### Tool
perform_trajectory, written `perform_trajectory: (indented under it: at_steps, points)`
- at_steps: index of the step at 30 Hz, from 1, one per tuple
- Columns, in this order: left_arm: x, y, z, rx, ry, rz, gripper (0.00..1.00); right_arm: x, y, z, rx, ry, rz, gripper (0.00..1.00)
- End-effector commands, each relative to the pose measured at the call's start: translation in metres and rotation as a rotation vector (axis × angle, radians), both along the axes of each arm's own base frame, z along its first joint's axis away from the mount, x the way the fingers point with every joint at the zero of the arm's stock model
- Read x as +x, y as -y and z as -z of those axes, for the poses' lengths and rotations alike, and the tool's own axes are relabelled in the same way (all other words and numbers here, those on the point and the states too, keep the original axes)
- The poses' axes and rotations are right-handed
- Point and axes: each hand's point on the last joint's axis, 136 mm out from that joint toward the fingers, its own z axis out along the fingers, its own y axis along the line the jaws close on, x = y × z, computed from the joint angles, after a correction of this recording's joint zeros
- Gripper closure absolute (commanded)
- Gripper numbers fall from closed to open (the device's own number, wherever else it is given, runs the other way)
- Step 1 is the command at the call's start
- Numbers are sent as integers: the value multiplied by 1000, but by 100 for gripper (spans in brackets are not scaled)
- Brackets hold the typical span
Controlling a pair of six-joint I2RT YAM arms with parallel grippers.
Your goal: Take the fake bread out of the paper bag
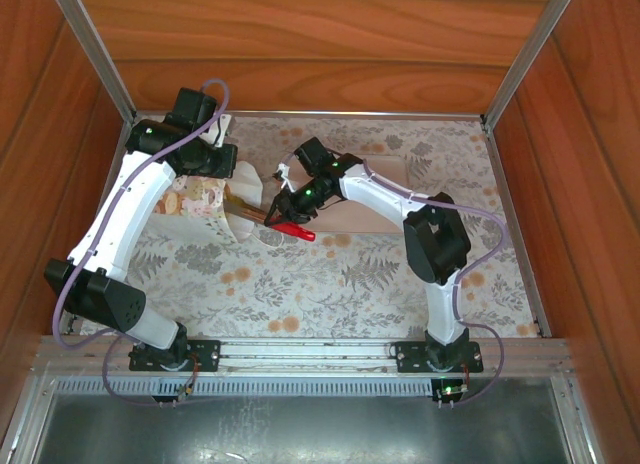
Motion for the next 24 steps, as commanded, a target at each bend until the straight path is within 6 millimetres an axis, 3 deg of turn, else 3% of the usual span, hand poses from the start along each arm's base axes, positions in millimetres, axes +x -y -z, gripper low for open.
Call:
perform_trajectory:
  at_steps: [1, 5, 14, 24]
  points:
    - [2, 2, -7, -18, 14, 2, 100, -9, -4, -22, 59, 6, -19, 60]
    - [2, -1, -6, -4, 17, -4, 100, -6, 3, -27, 41, 50, 12, 67]
    - [1, -12, -2, 43, 25, -37, 100, -1, 30, -35, 58, 73, 89, 69]
    - [4, -6, -2, 13, 18, -31, 100, -7, 47, -41, 59, 74, 108, 68]
